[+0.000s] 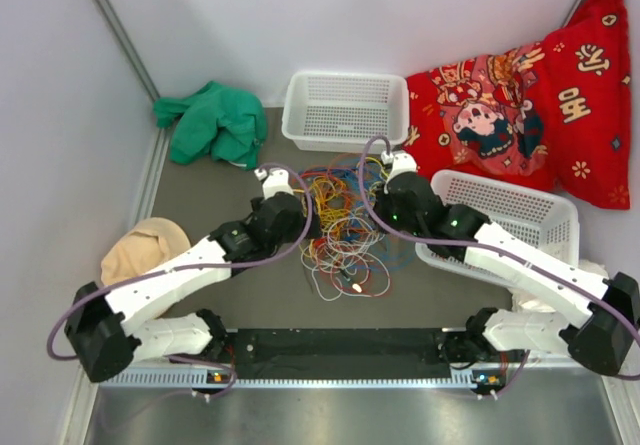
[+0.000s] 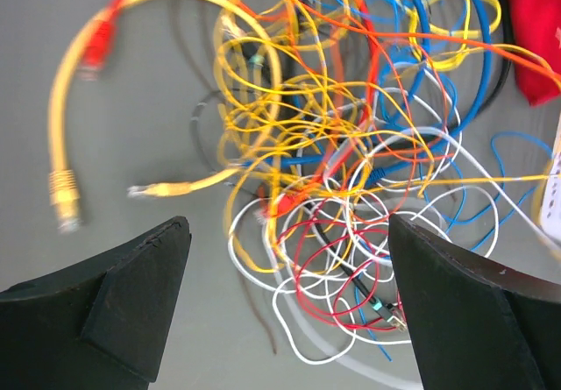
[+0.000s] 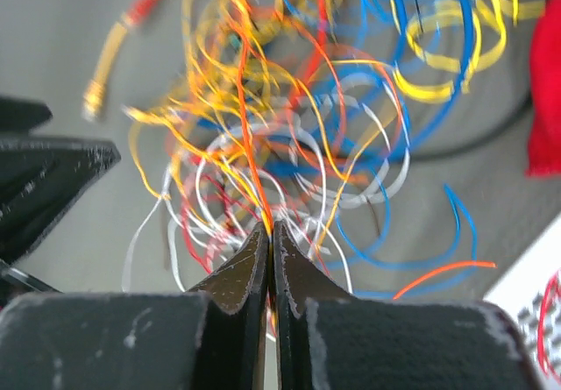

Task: Untangle the cables

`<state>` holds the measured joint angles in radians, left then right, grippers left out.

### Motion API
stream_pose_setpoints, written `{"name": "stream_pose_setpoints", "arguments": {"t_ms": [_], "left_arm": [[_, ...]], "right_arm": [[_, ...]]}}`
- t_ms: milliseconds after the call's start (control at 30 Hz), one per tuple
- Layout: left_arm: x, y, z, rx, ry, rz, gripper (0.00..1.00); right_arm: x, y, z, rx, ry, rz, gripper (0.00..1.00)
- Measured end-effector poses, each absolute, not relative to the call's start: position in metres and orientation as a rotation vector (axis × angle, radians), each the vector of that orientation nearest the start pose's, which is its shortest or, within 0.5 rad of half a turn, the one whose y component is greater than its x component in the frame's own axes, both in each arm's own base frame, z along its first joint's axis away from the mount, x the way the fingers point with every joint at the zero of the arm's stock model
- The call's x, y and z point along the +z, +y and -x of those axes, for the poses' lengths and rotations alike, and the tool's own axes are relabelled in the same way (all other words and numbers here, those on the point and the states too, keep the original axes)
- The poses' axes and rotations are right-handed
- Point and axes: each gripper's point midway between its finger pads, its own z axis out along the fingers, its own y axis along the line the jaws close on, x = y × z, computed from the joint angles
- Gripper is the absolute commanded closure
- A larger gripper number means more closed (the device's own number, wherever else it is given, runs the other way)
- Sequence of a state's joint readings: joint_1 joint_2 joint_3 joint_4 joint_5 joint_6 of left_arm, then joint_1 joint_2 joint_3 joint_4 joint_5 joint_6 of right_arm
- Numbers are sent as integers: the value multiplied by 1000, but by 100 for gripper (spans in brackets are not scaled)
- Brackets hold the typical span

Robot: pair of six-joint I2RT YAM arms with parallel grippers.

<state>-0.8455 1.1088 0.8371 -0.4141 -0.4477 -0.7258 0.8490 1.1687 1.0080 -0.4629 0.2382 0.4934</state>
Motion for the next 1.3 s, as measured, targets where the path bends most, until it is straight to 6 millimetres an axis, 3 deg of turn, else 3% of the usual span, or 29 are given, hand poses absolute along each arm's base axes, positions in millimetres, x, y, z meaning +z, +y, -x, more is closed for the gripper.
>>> {"name": "stream_pose_setpoints", "arguments": {"t_ms": [200, 333, 467, 567, 600, 700, 800, 833, 933, 967, 1067, 1200, 1300], "left_arm": [[133, -238, -263, -412, 2263, 9, 2], [113, -249, -271, -397, 2309, -17, 2], [91, -256, -281, -373, 2360, -18, 8], [75, -258, -287, -349, 2392, -20, 37], [70, -257, -289, -339, 2400, -20, 60], [64, -254, -293, -322, 2415, -23, 96], [73, -250, -303, -313, 2397, -23, 100], [80, -250, -306, -312, 2385, -27, 100], [116, -248, -313, -329, 2320, -37, 100], [135, -248, -315, -346, 2287, -43, 100], [221, -249, -320, -443, 2124, -48, 100], [329, -242, -313, -558, 1915, -34, 100], [392, -230, -301, -617, 1795, -21, 100]], "right_arm": [[166, 232, -232, 444, 2305, 248, 100], [171, 231, -229, 467, 2299, 229, 100], [179, 231, -226, 501, 2280, 218, 100], [184, 231, -225, 520, 2271, 213, 100], [185, 231, -224, 524, 2269, 210, 100], [188, 231, -223, 534, 2262, 209, 100], [191, 229, -222, 541, 2254, 206, 100], [193, 229, -221, 544, 2249, 204, 99], [201, 227, -220, 563, 2228, 187, 61], [204, 226, -220, 571, 2217, 180, 46], [216, 223, -218, 594, 2183, 166, 30], [229, 220, -216, 617, 2151, 157, 25], [242, 221, -215, 651, 2112, 151, 26]]}}
